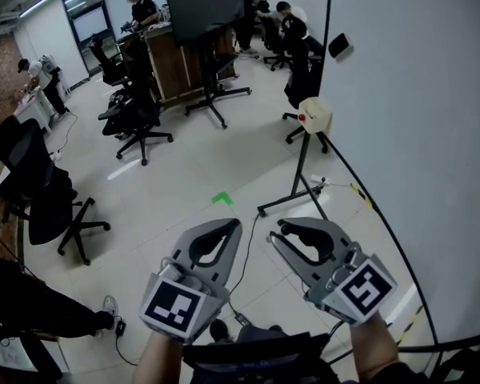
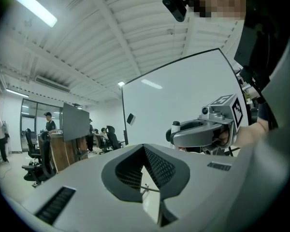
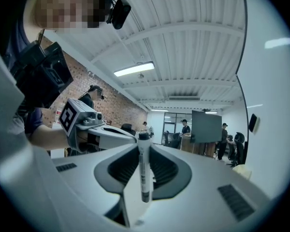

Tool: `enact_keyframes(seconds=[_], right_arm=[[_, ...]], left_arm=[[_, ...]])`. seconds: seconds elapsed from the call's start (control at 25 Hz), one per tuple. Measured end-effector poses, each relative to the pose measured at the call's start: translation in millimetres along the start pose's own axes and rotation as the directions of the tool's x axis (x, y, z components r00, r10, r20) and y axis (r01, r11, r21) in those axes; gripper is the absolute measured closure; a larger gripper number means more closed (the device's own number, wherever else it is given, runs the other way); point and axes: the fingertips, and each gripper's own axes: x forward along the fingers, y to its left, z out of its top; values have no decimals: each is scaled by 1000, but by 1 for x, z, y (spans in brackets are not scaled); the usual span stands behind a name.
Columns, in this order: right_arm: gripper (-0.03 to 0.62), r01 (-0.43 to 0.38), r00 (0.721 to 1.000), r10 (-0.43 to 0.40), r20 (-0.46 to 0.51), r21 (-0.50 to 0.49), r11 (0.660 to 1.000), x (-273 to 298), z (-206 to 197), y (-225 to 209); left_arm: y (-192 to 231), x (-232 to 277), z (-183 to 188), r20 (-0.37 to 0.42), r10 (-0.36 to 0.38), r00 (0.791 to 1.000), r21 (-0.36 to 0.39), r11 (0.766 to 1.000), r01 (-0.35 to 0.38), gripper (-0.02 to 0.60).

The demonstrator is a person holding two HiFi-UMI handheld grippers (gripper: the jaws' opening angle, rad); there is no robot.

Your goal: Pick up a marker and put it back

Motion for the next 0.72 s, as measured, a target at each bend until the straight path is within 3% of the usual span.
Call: enact_keyframes(seconds=[0.24, 0.72], right_arm=[[503, 3, 1000, -3, 1, 16, 1000, -8, -3, 1], [502, 27, 999, -26, -39, 23, 999, 7, -13, 0]], left_arm=[[1, -7, 6, 13, 26, 1000, -8, 1000, -26, 583], [21, -9, -7, 4, 3, 1000, -22, 1000, -3, 583]])
